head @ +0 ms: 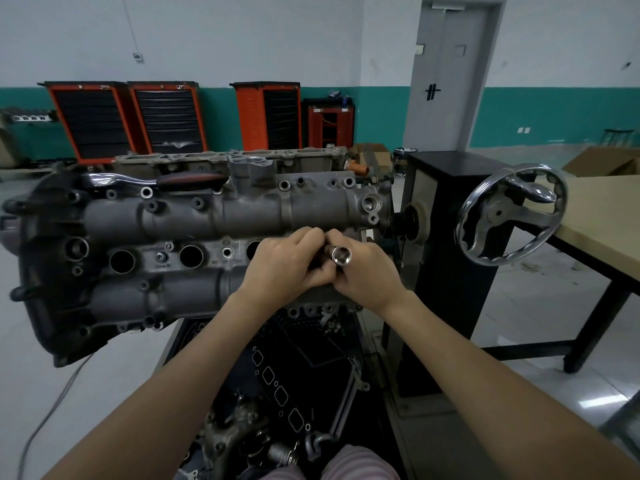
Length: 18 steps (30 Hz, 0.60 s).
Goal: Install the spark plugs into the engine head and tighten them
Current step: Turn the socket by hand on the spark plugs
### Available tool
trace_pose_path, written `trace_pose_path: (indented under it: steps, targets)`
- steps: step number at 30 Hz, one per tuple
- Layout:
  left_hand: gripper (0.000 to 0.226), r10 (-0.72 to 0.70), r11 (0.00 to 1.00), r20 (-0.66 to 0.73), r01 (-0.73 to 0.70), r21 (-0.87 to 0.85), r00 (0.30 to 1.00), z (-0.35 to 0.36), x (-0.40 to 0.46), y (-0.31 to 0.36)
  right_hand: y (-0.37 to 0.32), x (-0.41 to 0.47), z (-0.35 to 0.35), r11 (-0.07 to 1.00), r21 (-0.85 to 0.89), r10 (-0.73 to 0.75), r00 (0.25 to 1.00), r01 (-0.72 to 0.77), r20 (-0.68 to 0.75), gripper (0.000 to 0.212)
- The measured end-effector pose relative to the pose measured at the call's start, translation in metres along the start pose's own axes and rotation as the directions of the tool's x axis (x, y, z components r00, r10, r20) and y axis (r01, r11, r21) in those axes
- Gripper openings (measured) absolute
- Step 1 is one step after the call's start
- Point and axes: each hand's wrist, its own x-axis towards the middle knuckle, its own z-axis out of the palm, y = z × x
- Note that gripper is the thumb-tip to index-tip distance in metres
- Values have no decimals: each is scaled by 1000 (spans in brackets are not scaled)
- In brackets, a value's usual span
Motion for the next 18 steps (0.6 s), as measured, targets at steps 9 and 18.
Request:
trace_pose_path:
  steps: [9,18]
  targets:
    - [35,26,1000,-5,-26,-6,1000,1,-1,0,1,1,3,998,-20,56,997,-57,-52,18]
    - [35,8,1000,18,-8,10,1000,0,0,0,1,0,2,999,-24,26,999,-27,-32,16]
